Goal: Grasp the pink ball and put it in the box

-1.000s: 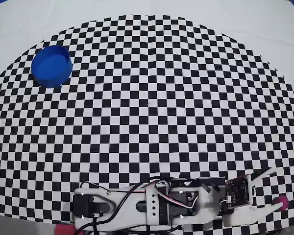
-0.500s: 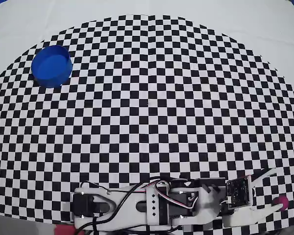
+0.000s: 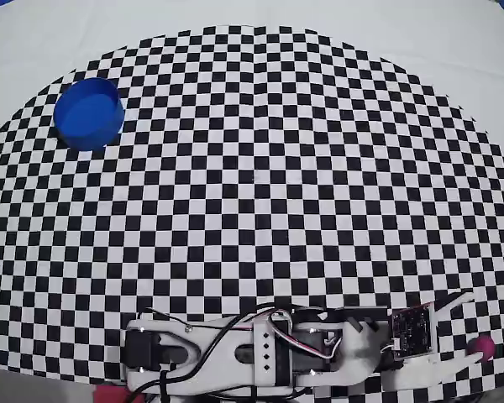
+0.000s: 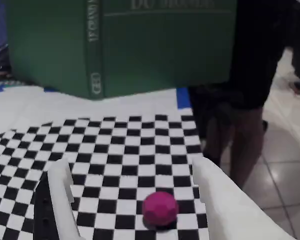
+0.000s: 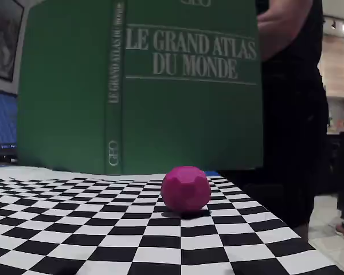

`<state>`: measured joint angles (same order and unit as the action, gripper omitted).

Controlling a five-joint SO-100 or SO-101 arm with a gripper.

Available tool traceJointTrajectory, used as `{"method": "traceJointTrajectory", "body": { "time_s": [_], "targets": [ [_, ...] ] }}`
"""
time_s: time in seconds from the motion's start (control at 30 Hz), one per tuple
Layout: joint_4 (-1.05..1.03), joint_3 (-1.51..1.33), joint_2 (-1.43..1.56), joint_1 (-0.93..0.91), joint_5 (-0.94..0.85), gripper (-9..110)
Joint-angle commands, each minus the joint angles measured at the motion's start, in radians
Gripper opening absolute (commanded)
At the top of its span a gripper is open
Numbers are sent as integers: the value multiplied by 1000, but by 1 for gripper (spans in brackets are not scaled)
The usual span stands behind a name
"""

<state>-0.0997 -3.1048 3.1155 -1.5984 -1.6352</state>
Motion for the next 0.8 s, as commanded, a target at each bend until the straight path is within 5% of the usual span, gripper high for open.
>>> {"method": "traceJointTrajectory", "body": {
  "time_s": [0.0, 0.77],
  "targets": [
    [35, 3, -32, -21, -5, 28],
    [110, 109, -267, -46, -2, 28]
  ]
}}
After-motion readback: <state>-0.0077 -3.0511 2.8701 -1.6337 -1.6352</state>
